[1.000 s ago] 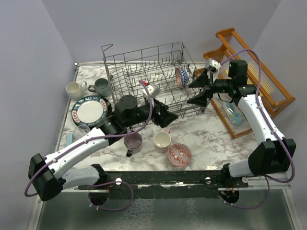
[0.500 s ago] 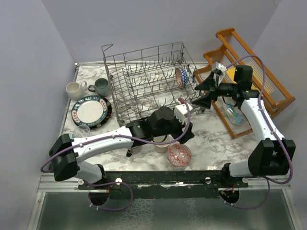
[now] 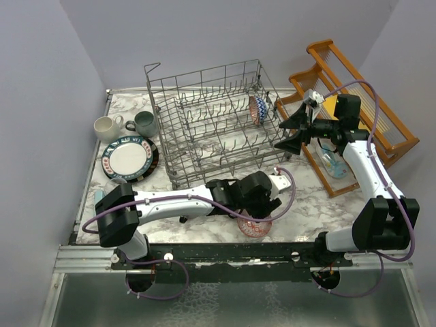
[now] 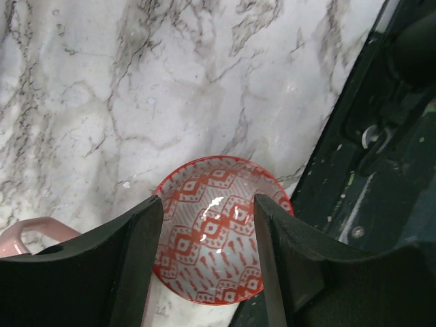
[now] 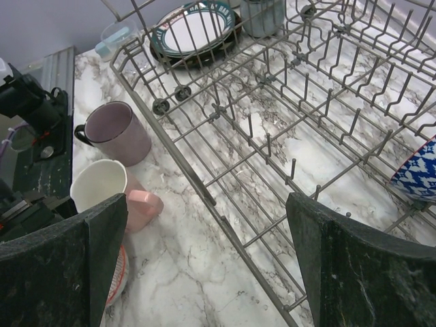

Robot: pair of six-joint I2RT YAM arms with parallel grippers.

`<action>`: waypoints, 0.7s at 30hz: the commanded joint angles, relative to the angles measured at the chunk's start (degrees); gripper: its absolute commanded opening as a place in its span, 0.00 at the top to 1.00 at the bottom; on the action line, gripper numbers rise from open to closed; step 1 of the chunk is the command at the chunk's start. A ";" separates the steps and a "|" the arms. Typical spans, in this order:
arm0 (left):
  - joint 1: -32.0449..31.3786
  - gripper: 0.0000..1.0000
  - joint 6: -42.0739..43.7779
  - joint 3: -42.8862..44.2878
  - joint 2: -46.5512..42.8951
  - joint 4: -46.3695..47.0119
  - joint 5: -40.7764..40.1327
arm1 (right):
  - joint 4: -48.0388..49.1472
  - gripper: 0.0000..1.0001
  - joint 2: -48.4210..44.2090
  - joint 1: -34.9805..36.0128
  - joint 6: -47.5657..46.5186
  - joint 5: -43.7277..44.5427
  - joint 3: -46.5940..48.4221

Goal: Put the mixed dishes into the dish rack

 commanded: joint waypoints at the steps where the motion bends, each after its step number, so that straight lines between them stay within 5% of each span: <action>1: -0.10 0.42 9.03 2.23 1.21 -3.45 -4.68 | 2.06 0.00 -0.57 -0.50 0.34 -0.33 -0.75; 9: 2.22 0.38 25.63 10.24 8.35 -14.45 2.29 | 2.16 0.01 -0.75 -0.90 0.19 -0.10 -1.23; 21: 5.94 0.38 29.27 15.58 12.07 -19.83 8.85 | 1.66 0.00 -0.75 -1.75 -0.46 0.01 -1.16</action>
